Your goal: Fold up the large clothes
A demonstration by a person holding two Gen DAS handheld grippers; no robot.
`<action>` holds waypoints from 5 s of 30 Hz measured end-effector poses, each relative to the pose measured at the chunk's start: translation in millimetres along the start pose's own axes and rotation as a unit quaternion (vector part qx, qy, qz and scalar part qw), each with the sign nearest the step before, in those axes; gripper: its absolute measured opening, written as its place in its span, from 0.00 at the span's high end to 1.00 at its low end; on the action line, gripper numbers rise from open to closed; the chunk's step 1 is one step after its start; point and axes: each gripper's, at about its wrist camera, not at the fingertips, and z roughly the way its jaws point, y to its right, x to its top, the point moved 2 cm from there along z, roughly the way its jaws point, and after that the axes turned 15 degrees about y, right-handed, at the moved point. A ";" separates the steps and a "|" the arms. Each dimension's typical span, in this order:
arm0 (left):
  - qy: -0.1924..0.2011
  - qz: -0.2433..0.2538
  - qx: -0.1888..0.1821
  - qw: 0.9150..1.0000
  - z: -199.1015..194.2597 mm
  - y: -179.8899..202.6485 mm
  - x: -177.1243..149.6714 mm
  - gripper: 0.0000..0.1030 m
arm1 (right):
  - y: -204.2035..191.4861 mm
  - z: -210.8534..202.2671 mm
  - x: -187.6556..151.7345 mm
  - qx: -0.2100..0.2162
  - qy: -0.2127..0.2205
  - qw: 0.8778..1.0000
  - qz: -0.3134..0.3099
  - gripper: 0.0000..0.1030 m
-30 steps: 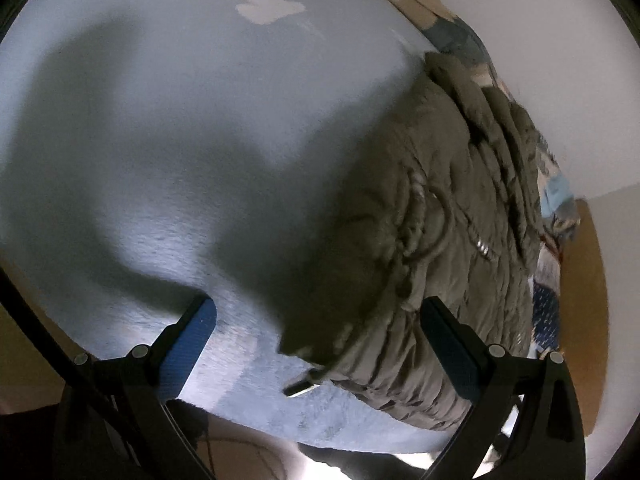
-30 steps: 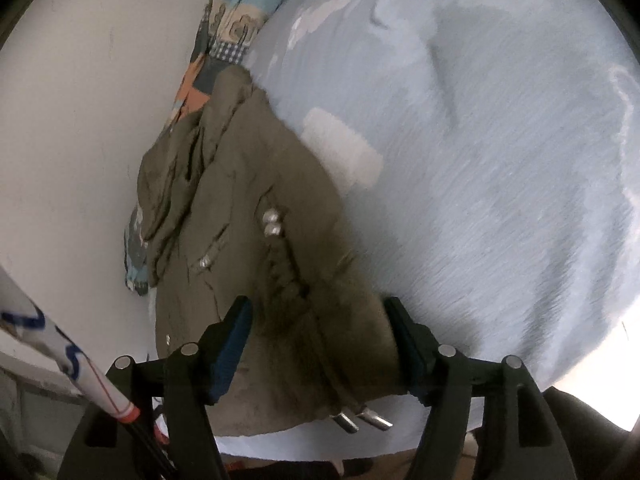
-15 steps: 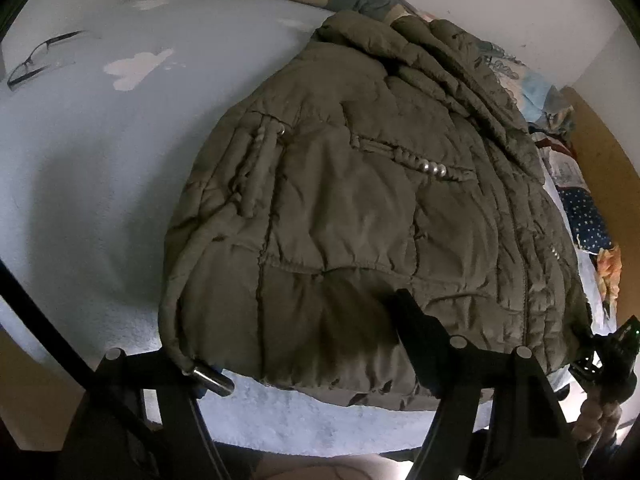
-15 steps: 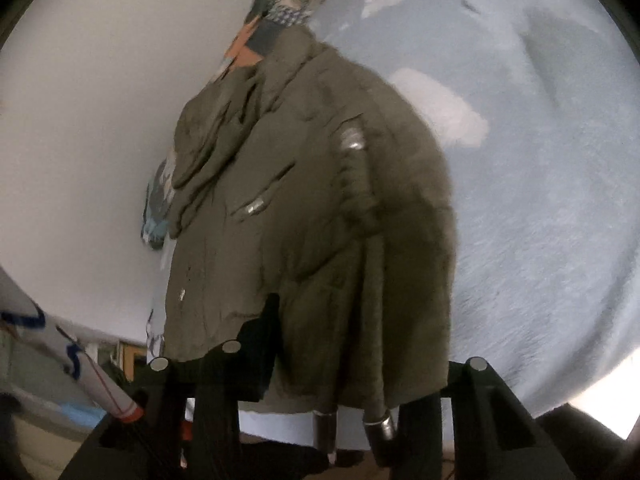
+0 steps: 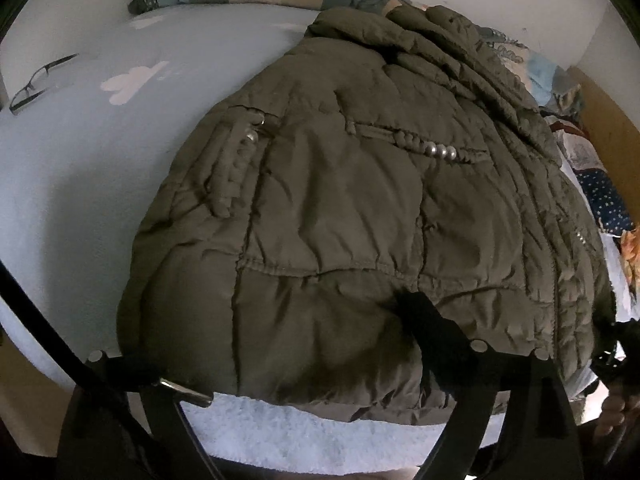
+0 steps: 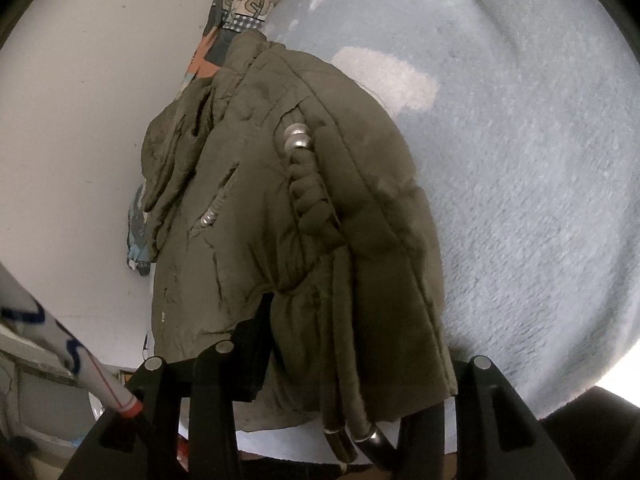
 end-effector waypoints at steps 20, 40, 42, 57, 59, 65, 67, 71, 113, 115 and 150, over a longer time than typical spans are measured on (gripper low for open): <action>0.013 0.025 0.017 0.999 1.4 3.0 -4.2 0.06 | -1.2 2.9 -2.8 -0.007 0.020 1.000 0.018 0.57; 0.148 0.140 -0.006 0.979 -63.8 46.5 15.1 0.77 | -62.0 -54.4 11.2 0.050 0.095 0.987 -0.117 0.86; 0.156 0.143 -0.011 0.977 -70.6 46.7 18.2 0.77 | -67.0 -62.2 11.2 0.056 0.105 0.985 -0.122 0.87; 0.175 0.137 -0.065 0.973 -118.9 37.5 70.7 0.77 | -90.8 -116.8 18.3 0.099 0.119 0.978 -0.138 0.88; 0.178 0.135 -0.072 0.972 -122.8 40.0 89.9 0.77 | -99.9 -118.4 29.7 0.109 0.123 0.977 -0.137 0.88; 0.186 0.119 -0.089 0.971 -120.2 54.6 163.7 0.74 | -139.8 -118.3 64.3 0.141 0.134 0.971 -0.142 0.88; 0.190 0.109 -0.095 0.971 -114.6 61.5 196.4 0.73 | -154.7 -113.9 80.2 0.149 0.139 0.969 -0.139 0.88; 0.208 0.083 -0.091 0.970 -104.3 69.6 250.2 0.41 | -194.3 -94.8 120.4 0.160 0.154 0.965 -0.137 0.88; 0.071 0.136 -0.046 0.987 218.4 159.2 286.0 0.08 | -237.7 196.3 255.8 0.044 0.100 0.966 -0.234 0.55; 0.054 0.128 -0.046 0.989 229.3 154.4 285.8 0.05 | -237.6 209.5 238.7 0.020 0.087 0.958 -0.274 0.55; 0.119 0.081 0.018 0.989 81.9 128.1 199.9 0.01 | -237.5 137.0 92.6 -0.014 0.093 0.950 -0.297 0.69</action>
